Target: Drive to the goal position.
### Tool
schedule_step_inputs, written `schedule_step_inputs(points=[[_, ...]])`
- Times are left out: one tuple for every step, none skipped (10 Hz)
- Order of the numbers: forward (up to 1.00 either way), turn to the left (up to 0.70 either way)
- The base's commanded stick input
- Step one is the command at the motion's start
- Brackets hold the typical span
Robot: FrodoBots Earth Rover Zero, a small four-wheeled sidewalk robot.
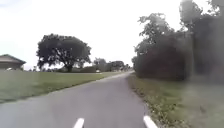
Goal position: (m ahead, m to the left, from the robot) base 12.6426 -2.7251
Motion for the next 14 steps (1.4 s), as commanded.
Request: schedule_step_inputs(points=[[0.69, 0.03], [0.69, 0.03], [0.69, 0.03], [0.69, 0.03], [0.69, 0.03], [0.69, 0.03], [0.69, 0.03], [0.69, 0.03], [0.69, 0.03], [0.69, 0.03], [0.69, 0.03], [0.69, 0.03], [0.69, 0.09], [0.69, 0.22]])
